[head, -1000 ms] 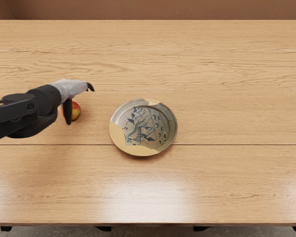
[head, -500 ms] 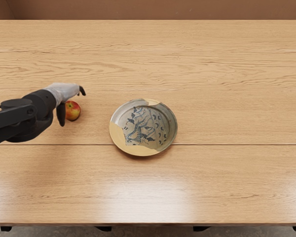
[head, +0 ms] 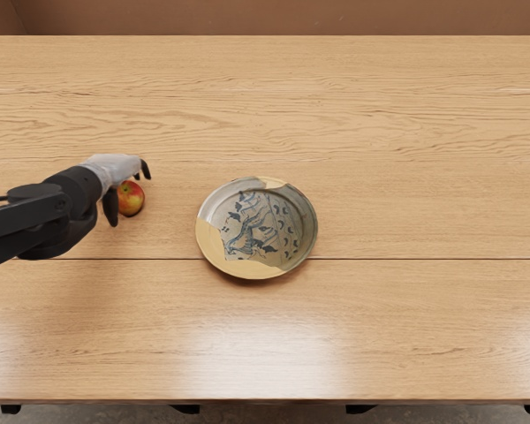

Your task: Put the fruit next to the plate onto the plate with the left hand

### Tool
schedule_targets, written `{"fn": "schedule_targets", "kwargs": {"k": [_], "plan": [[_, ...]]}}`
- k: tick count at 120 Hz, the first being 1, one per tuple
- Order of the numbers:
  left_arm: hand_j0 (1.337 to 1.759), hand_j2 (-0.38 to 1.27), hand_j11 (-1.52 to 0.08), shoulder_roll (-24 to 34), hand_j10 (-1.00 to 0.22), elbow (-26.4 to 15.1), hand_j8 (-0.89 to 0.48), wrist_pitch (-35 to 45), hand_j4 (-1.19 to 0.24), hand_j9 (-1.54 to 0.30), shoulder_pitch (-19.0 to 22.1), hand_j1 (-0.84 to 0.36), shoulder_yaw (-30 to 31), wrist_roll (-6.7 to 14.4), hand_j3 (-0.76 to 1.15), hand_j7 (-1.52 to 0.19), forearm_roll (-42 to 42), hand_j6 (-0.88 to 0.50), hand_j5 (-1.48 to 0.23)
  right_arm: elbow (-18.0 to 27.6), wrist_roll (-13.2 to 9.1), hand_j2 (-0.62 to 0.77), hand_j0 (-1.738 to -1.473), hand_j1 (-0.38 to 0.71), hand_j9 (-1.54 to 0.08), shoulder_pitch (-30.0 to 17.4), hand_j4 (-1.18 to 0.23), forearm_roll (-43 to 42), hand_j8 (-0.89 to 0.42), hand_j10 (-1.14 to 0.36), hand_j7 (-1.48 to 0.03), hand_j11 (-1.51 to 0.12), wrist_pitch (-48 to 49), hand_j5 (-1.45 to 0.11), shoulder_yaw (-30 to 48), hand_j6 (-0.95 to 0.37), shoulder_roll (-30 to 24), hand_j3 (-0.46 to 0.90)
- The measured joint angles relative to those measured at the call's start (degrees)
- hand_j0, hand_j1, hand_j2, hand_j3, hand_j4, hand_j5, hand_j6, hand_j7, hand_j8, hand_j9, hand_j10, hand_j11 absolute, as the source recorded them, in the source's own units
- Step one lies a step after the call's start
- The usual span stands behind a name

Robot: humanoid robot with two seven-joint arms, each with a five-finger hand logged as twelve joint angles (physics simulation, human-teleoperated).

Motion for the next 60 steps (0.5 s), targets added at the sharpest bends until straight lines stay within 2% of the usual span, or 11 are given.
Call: {"fn": "schedule_targets", "kwargs": {"k": [32,60], "plan": [[1.658,0.08,-0.48,-1.67,-0.38,0.80,-0.38,0.03,-0.38,-0.49,0.06,-0.10,0.00,0.00,0.00,-0.49,0.21,-0.38,-0.49,0.00,0.00,0.00,-1.658,-0.33,-0.02,0.00,-0.01,0.00,-0.01,-0.01,-0.02,-0.02,0.00,-0.02,0.00,-0.01,0.00,0.00],[1.657,0.11,-0.65,-1.67,-0.50,0.99,-0.49,0.02,-0.50,-0.65,0.28,-0.23,0.17,0.00,0.00,-0.65,0.38,-0.50,-0.65,0.00,0.00,0.00,-1.658,-0.33,-0.02,0.00,-0.01,0.00,-0.01,-0.01,-0.02,-0.02,0.00,-0.02,0.00,-0.01,0.00,0.00]]}}
